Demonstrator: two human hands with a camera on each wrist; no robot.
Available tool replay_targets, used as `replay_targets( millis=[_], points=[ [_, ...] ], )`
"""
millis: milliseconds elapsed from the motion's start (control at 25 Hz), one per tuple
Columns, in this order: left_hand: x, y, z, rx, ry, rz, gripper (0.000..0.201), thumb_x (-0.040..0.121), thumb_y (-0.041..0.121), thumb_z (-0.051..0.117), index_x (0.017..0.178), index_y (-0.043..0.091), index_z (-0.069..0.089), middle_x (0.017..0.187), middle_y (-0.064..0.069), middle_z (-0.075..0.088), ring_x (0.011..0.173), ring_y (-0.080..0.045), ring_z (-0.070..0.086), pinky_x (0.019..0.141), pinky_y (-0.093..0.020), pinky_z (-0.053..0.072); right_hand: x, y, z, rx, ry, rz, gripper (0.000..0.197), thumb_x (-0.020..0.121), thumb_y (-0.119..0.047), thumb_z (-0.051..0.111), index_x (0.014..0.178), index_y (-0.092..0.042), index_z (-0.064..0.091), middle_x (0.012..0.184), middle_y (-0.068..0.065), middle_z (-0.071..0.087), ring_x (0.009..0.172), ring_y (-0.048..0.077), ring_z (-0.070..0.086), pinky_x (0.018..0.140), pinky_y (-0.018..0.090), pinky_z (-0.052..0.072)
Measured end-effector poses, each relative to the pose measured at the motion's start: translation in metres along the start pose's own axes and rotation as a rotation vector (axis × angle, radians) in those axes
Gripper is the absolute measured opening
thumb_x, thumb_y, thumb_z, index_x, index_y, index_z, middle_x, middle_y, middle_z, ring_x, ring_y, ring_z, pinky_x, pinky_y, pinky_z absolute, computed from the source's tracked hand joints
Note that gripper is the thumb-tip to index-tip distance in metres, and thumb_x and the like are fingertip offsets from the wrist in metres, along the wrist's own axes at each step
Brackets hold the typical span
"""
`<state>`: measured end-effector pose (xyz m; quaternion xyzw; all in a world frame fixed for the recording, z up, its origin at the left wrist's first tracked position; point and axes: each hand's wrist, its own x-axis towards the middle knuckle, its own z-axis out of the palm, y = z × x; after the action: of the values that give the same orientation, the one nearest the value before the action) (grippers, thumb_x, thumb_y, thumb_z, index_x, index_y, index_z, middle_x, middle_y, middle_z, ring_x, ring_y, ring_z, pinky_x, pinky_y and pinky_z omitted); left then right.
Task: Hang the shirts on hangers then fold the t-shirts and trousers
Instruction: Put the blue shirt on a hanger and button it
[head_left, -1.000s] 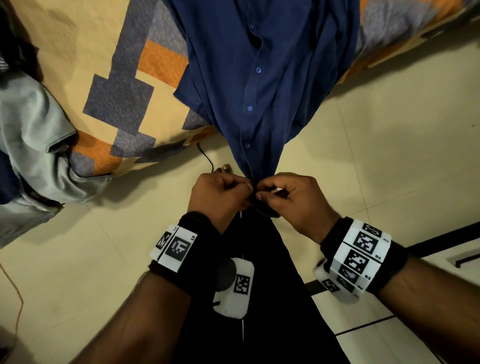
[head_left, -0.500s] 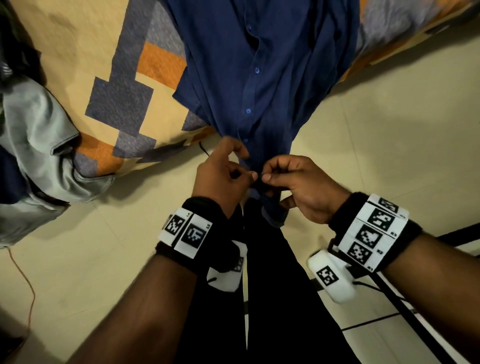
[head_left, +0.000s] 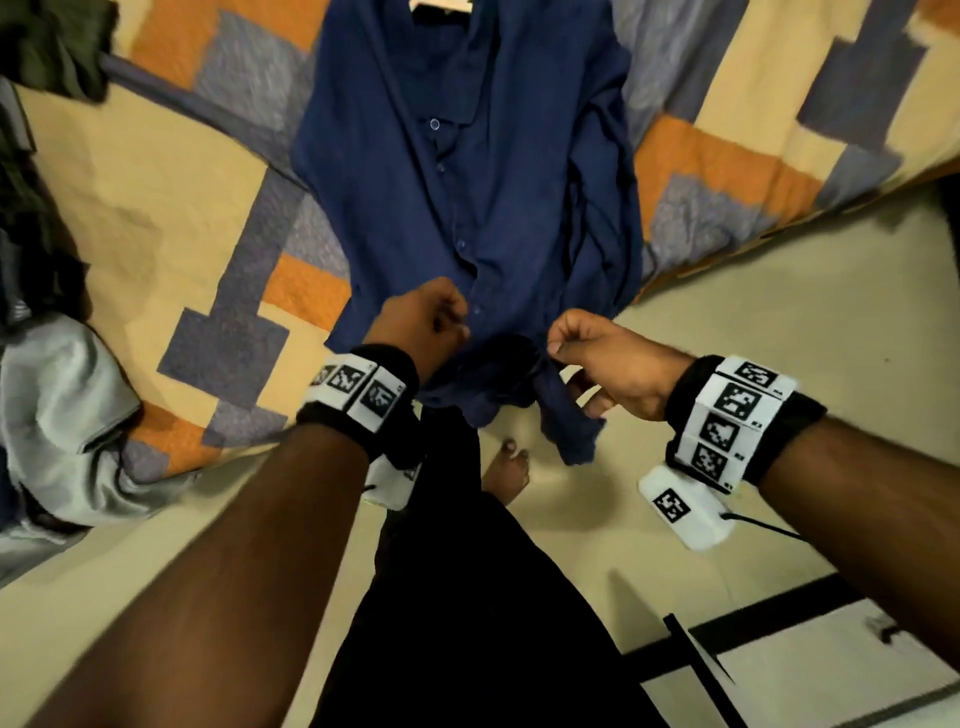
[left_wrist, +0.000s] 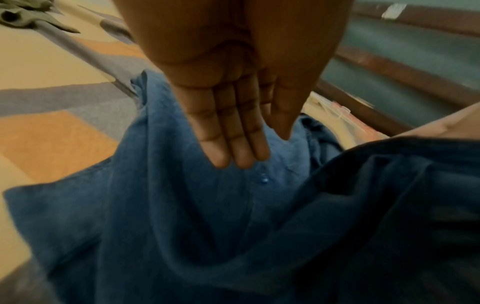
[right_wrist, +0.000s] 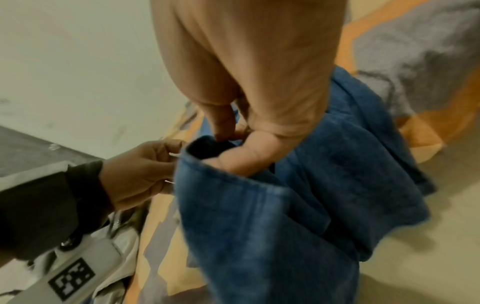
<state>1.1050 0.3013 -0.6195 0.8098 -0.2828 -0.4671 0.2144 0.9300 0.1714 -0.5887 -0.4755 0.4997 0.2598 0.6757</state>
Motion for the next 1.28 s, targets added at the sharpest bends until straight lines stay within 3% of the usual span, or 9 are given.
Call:
replay_targets(
  millis=[240,440,600,720,840,920,1000,1160,1280],
  points=[
    [0.09,-0.023,-0.055,0.231,-0.088,-0.073,0.023,0.084,0.01,0.064,0.107,0.009,0.062,0.099,-0.013,0.066,0.095,-0.029,0.062,0.079,-0.03,0.044,0.04,-0.03,-0.051,0.26,0.079,0.147,0.028,0.099,-0.003,0.033,0.079,-0.02,0.045,0.051,0.003,0.042,0.028,0.009,0.03,0.03,0.011,0.018],
    [0.116,-0.026,-0.072,0.227,-0.171,-0.109,0.019,0.086,0.014,0.063,0.104,0.011,0.062,0.098,-0.009,0.064,0.095,-0.028,0.061,0.079,-0.027,0.043,0.053,-0.063,-0.081,0.478,0.088,0.139,0.026,0.102,-0.012,0.034,0.081,-0.017,0.049,0.053,0.002,0.04,0.028,0.005,0.024,0.028,0.008,0.018],
    [0.129,-0.024,-0.077,0.146,-0.198,-0.139,0.009,0.086,0.012,0.062,0.095,0.013,0.062,0.092,-0.009,0.067,0.076,-0.023,0.063,0.077,-0.031,0.052,0.066,-0.075,-0.092,0.431,0.058,0.126,0.026,0.101,-0.012,0.036,0.079,-0.016,0.05,0.054,0.003,0.037,0.027,0.006,0.024,0.029,0.009,0.018],
    [0.142,-0.016,-0.088,0.114,-0.15,-0.141,0.004,0.086,0.016,0.061,0.09,0.017,0.062,0.09,-0.011,0.07,0.071,-0.026,0.066,0.074,-0.036,0.056,0.072,-0.096,-0.096,0.05,0.107,0.043,0.022,0.102,-0.013,0.041,0.081,-0.014,0.05,0.059,0.009,0.042,0.033,0.012,0.034,0.033,0.017,0.026],
    [0.161,-0.008,-0.109,0.164,0.11,-0.103,0.014,0.086,0.021,0.061,0.098,0.015,0.066,0.098,-0.013,0.067,0.09,-0.031,0.063,0.081,-0.038,0.051,0.088,-0.134,-0.1,-0.556,0.353,-0.321,0.02,0.095,-0.025,0.058,0.079,-0.014,0.055,0.067,-0.001,0.06,0.06,0.015,0.054,0.058,0.028,0.042],
    [0.177,-0.002,-0.126,0.202,0.248,-0.067,0.026,0.087,0.021,0.061,0.111,0.012,0.062,0.115,-0.018,0.058,0.104,-0.036,0.056,0.089,-0.041,0.046,0.11,-0.17,-0.103,-0.529,0.492,-0.503,0.022,0.091,-0.025,0.063,0.074,-0.011,0.058,0.066,-0.001,0.059,0.066,0.013,0.054,0.065,0.03,0.041],
    [0.194,0.004,-0.141,0.267,0.28,-0.096,0.045,0.087,0.021,0.062,0.13,0.013,0.05,0.132,-0.019,0.044,0.116,-0.04,0.047,0.098,-0.046,0.04,0.142,-0.211,-0.106,-0.481,0.575,-0.594,0.023,0.089,-0.024,0.064,0.075,-0.005,0.061,0.071,0.007,0.061,0.068,0.017,0.055,0.067,0.031,0.043],
    [0.225,0.008,-0.156,0.388,0.147,-0.179,0.057,0.086,0.017,0.06,0.138,0.014,0.037,0.129,-0.023,0.048,0.114,-0.045,0.048,0.093,-0.051,0.042,0.194,-0.274,-0.099,-0.819,0.473,-0.671,0.018,0.087,-0.027,0.062,0.091,-0.011,0.068,0.096,0.013,0.063,0.091,0.03,0.059,0.08,0.039,0.046],
    [0.225,0.015,-0.158,0.267,0.184,-0.129,0.045,0.085,0.004,0.056,0.129,0.005,0.048,0.116,-0.026,0.059,0.106,-0.043,0.056,0.083,-0.038,0.043,0.207,-0.286,-0.082,-1.103,0.401,-0.669,0.037,0.084,-0.037,0.066,0.115,-0.016,0.063,0.116,0.013,0.055,0.107,0.035,0.052,0.09,0.044,0.044]
  ],
)
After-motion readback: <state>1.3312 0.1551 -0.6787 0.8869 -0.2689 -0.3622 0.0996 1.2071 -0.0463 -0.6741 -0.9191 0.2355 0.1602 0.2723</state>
